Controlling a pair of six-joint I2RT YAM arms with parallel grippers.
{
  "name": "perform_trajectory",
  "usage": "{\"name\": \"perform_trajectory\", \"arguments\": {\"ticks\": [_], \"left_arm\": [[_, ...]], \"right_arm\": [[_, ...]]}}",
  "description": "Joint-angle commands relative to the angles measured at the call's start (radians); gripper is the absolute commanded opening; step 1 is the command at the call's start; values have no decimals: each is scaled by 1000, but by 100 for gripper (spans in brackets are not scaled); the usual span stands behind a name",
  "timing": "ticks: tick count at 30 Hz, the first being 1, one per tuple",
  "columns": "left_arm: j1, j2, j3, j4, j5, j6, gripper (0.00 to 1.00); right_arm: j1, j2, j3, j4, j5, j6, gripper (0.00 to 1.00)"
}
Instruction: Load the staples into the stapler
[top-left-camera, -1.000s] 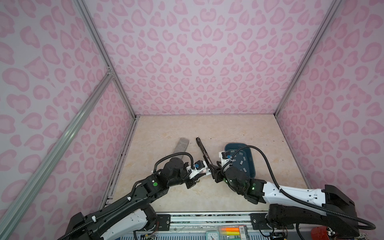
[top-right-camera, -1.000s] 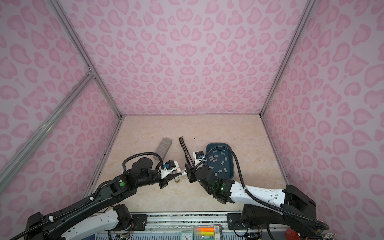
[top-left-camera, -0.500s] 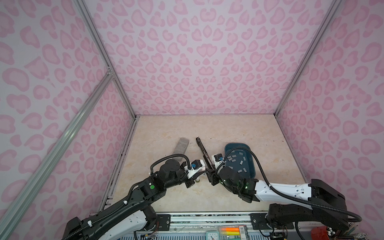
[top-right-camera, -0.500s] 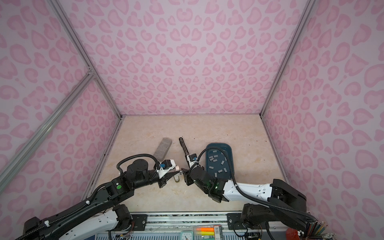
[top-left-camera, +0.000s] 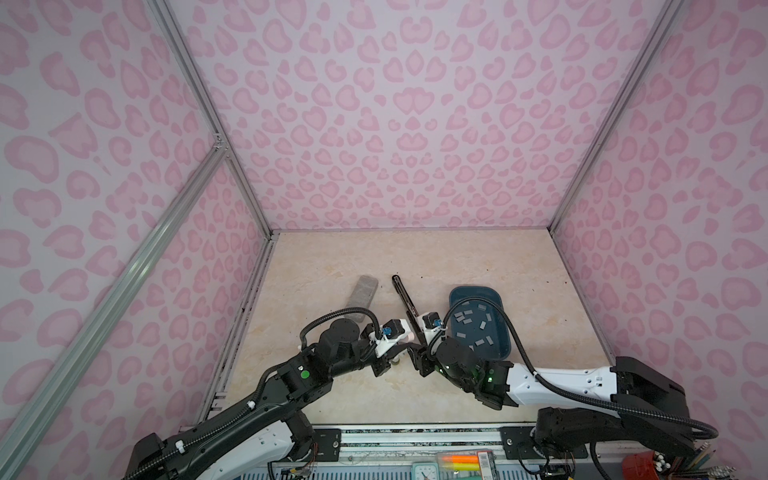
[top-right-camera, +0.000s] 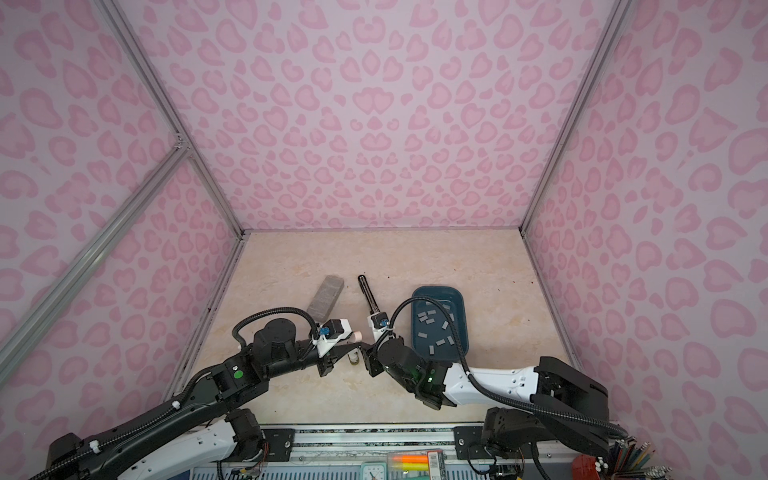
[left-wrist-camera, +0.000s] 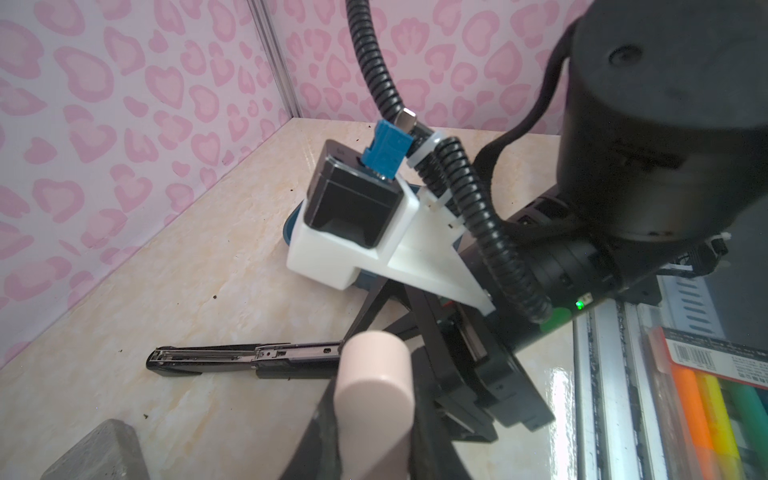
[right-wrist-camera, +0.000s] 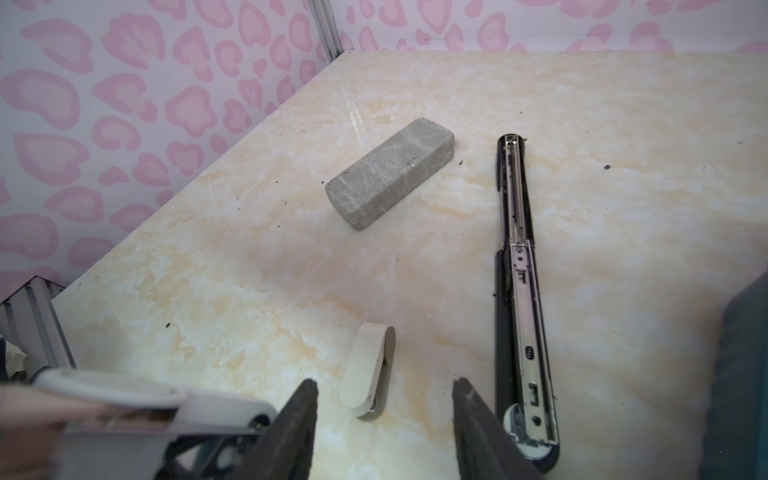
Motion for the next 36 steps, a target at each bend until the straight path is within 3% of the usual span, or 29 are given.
{"name": "perform_trajectory", "arguments": {"ticks": [1, 6, 10, 14, 17, 22, 27, 36], "left_arm": [[5, -6, -23, 48, -97, 33, 4], [11, -29, -77, 83, -148, 106, 4], [21, -75, -126, 137, -221, 86, 4], [32, -134, -176, 185, -224, 104, 4], [33, -184, -207, 195, -177, 145, 4], [33, -233, -236, 199, -44, 185, 4], [29, -164, -150, 112, 177, 205, 3], [21, -87, -111, 60, 358, 269, 3]], "right_arm": [[0, -57, -25, 68, 24, -29, 56], [-63, -173, -116, 79, 26, -77, 64], [-91, -257, -217, 181, -44, -217, 71], [-70, -336, -304, 255, -284, -475, 72], [-55, -399, -338, 221, -319, -549, 72], [-52, -477, -374, 192, -397, -625, 59], [-39, -563, -437, 254, -494, -660, 59], [-26, -629, -437, 226, -526, -659, 60]]}}
